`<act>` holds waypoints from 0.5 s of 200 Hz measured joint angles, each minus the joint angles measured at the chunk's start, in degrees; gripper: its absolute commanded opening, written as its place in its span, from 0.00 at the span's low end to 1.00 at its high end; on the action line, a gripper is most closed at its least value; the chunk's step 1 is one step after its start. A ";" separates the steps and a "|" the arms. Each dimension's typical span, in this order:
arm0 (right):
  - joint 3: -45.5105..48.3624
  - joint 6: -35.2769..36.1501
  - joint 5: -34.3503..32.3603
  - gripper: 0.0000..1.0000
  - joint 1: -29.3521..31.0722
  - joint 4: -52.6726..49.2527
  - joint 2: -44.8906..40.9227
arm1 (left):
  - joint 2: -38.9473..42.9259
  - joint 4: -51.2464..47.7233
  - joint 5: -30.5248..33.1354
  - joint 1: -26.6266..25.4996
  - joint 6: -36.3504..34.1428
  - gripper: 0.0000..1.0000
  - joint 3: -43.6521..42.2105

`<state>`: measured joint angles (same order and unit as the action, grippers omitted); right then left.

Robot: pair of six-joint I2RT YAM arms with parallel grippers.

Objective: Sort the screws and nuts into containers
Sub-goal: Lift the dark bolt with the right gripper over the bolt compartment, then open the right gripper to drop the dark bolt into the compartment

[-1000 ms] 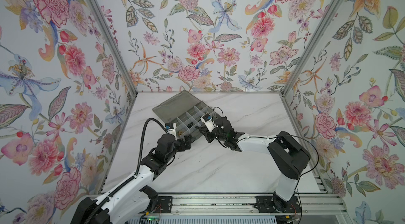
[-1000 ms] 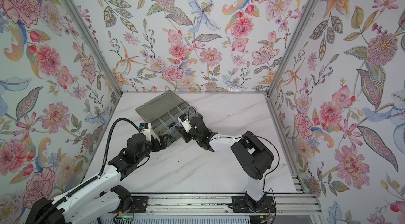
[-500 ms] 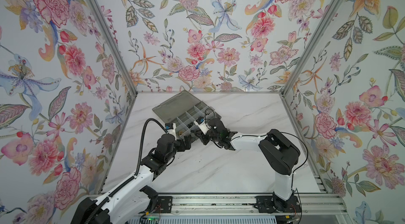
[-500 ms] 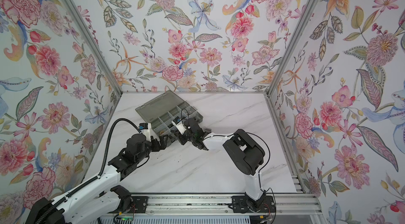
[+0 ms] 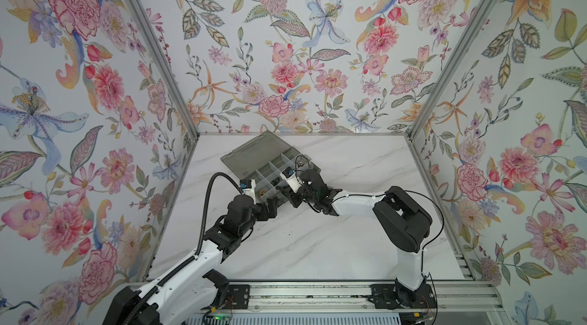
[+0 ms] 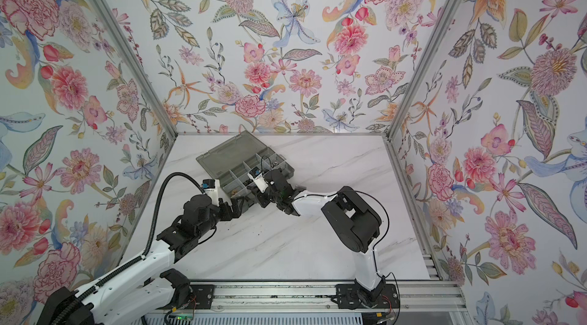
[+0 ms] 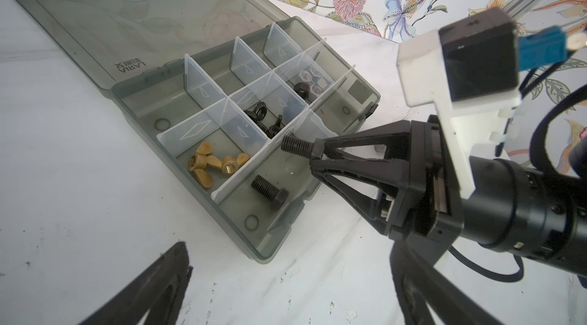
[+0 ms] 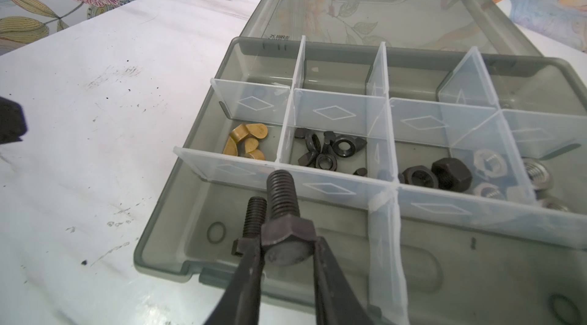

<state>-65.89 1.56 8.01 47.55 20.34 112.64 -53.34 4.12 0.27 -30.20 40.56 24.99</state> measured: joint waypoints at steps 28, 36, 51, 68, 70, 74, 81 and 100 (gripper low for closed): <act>-0.20 0.11 -0.52 0.38 0.02 0.04 0.35 | 0.00 0.00 -0.09 0.04 0.00 0.99 0.00; -0.20 0.17 -0.68 0.40 0.02 0.04 0.37 | 0.00 0.00 -0.09 0.04 0.00 0.99 0.00; -0.20 0.17 -0.98 0.40 0.00 0.02 0.42 | 0.00 0.00 -0.09 0.04 0.00 0.99 0.00; -0.15 0.15 -1.18 0.41 0.00 0.17 0.42 | 0.00 0.00 -0.09 0.04 0.00 0.99 0.00; -0.09 0.15 -1.20 0.41 0.00 0.33 0.42 | 0.00 0.00 -0.09 0.04 -0.02 0.99 0.00; 0.00 0.15 -1.22 0.41 0.00 0.46 0.42 | 0.00 0.00 -0.09 0.04 0.00 0.99 0.00; 0.55 0.09 -1.36 0.41 0.00 1.14 0.20 | 0.00 0.00 -0.09 0.04 -0.02 0.99 0.00; 4.31 -0.79 -1.42 0.42 -0.28 2.54 -2.54 | -0.09 0.24 -0.11 0.04 -0.02 0.99 0.00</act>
<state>-61.58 0.78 6.59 47.27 22.87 110.10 -53.43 4.36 0.16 -30.15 40.53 24.99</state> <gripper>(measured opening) 0.413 0.993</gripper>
